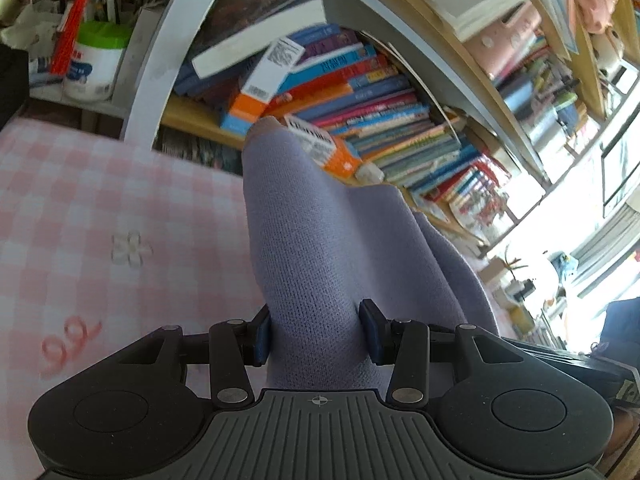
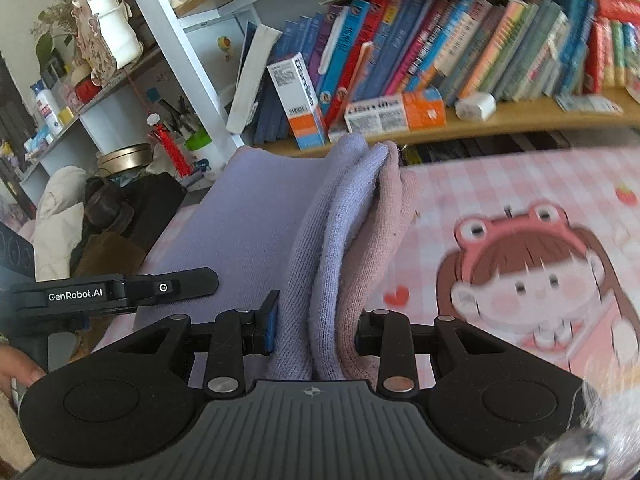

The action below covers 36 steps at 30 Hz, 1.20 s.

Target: Fold clothes

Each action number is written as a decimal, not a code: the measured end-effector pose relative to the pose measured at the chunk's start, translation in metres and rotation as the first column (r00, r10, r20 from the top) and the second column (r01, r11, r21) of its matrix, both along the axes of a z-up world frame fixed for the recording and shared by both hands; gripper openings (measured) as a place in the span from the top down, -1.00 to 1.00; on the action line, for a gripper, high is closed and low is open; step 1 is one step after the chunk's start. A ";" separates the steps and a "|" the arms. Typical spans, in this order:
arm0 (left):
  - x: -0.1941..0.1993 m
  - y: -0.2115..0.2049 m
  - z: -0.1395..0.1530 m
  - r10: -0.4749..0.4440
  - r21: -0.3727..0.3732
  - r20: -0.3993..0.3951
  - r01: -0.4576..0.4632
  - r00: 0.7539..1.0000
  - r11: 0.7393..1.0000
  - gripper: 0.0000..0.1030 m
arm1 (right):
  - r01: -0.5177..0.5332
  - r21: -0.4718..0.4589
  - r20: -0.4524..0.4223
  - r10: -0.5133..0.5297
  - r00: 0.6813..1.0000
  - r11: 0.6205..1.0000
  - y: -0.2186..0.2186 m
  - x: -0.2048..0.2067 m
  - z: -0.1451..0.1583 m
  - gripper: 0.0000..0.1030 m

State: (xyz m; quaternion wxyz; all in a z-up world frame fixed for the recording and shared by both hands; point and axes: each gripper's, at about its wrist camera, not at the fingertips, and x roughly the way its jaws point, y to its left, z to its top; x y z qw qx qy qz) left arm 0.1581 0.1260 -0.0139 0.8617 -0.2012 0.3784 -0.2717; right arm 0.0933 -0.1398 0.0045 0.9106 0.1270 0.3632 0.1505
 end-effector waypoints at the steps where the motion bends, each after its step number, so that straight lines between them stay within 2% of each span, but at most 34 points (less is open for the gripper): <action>1: 0.008 0.000 -0.001 0.006 0.006 0.004 -0.006 1.000 1.000 0.17 | -0.006 -0.007 0.006 0.006 1.000 1.000 0.001 0.010 -0.001 0.43; 10: 0.065 0.003 -0.017 0.068 0.054 0.013 -0.068 0.998 0.996 0.17 | -0.065 -0.067 0.031 0.067 0.997 0.996 0.015 0.087 -0.023 0.42; 15: 0.079 0.004 -0.034 0.077 0.064 0.013 -0.077 0.997 0.995 0.17 | -0.079 -0.082 0.026 0.081 0.996 0.994 0.021 0.109 -0.040 0.42; 18: 0.085 0.003 -0.051 0.075 0.080 -0.021 -0.073 0.997 0.994 0.16 | -0.089 -0.079 -0.008 0.088 0.996 0.993 0.018 0.118 -0.054 0.41; 22: 0.086 0.007 -0.065 0.084 0.071 -0.040 -0.081 0.996 0.994 0.10 | -0.065 -0.020 -0.070 0.064 0.996 0.998 0.008 0.127 -0.074 0.35; 26: 0.086 0.007 -0.064 0.084 0.082 -0.041 -0.080 0.996 0.993 0.06 | -0.041 0.041 -0.079 0.044 0.996 0.998 -0.002 0.126 -0.079 0.28; 29: 0.083 0.005 -0.059 0.091 0.113 -0.033 -0.087 0.995 0.990 0.02 | -0.028 0.006 -0.076 0.028 0.997 1.000 -0.001 0.123 -0.075 0.05; 32: 0.075 0.006 -0.050 0.103 0.152 -0.003 -0.102 0.995 0.983 -0.06 | -0.003 -0.046 -0.062 0.000 0.998 0.999 -0.001 0.116 -0.066 -0.27; 36: 0.056 0.009 -0.036 0.128 0.178 0.054 -0.136 0.990 0.975 -0.15 | 0.047 -0.086 -0.010 -0.048 0.999 0.995 -0.009 0.098 -0.051 -0.48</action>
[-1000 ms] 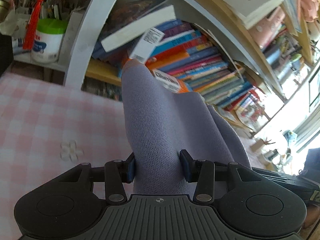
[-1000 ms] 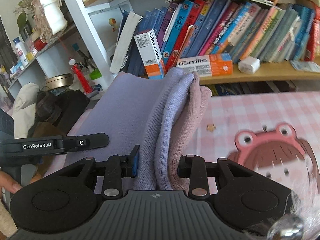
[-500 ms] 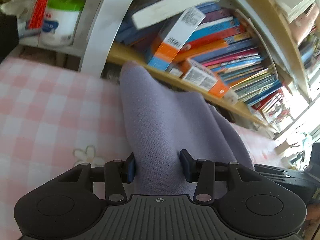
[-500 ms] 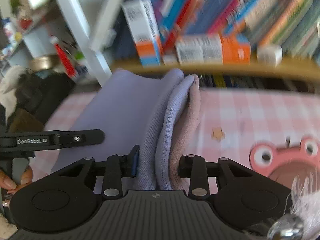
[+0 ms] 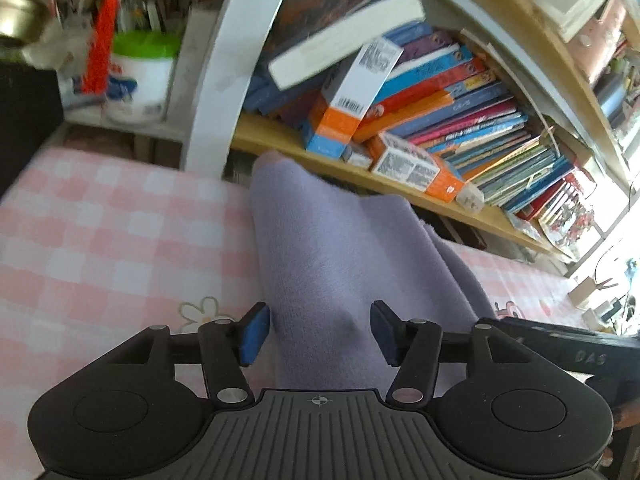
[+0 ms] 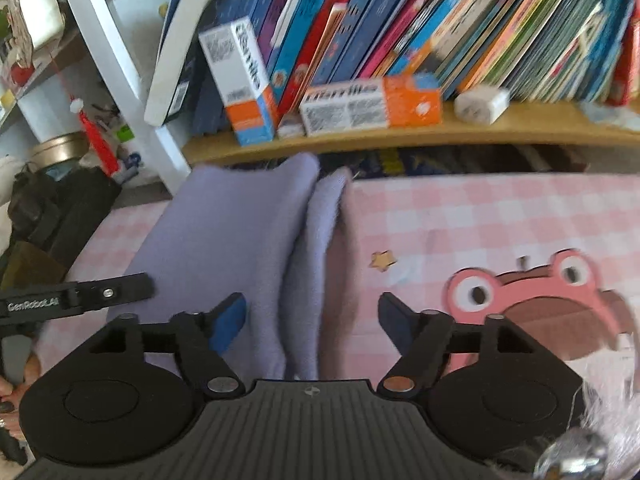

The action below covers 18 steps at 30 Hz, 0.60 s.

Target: Fold clothes

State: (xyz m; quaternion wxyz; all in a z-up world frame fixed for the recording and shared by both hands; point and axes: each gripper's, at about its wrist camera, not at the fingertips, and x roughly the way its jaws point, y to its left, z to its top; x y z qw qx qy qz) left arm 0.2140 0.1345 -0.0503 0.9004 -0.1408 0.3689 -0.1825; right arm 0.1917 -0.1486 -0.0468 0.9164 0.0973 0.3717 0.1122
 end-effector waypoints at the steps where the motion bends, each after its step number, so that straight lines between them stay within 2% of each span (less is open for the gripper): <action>1: -0.006 -0.001 0.003 0.005 0.007 0.011 -0.006 1.000 1.000 -0.21 | 0.012 -0.010 0.016 -0.012 1.000 1.000 -0.002 -0.006 0.004 -0.49; 5: -0.033 -0.006 0.015 0.003 0.050 0.047 -0.005 0.999 0.999 -0.31 | 0.059 -0.070 0.085 -0.053 0.995 0.996 -0.004 -0.034 0.017 -0.57; 8: -0.056 -0.010 0.018 -0.018 0.079 0.059 0.013 0.998 0.997 -0.44 | 0.086 -0.109 0.106 -0.075 0.992 0.990 -0.004 -0.056 0.022 -0.79; 13: -0.088 -0.015 0.015 -0.016 0.145 0.057 0.007 0.998 0.989 -0.60 | 0.079 -0.180 0.092 -0.063 0.994 0.980 0.004 -0.087 0.019 -0.82; 18: -0.112 -0.017 0.012 0.007 0.183 0.054 -0.017 0.999 0.983 -0.65 | 0.109 -0.199 0.112 -0.088 0.990 0.974 0.012 -0.115 0.016 -0.89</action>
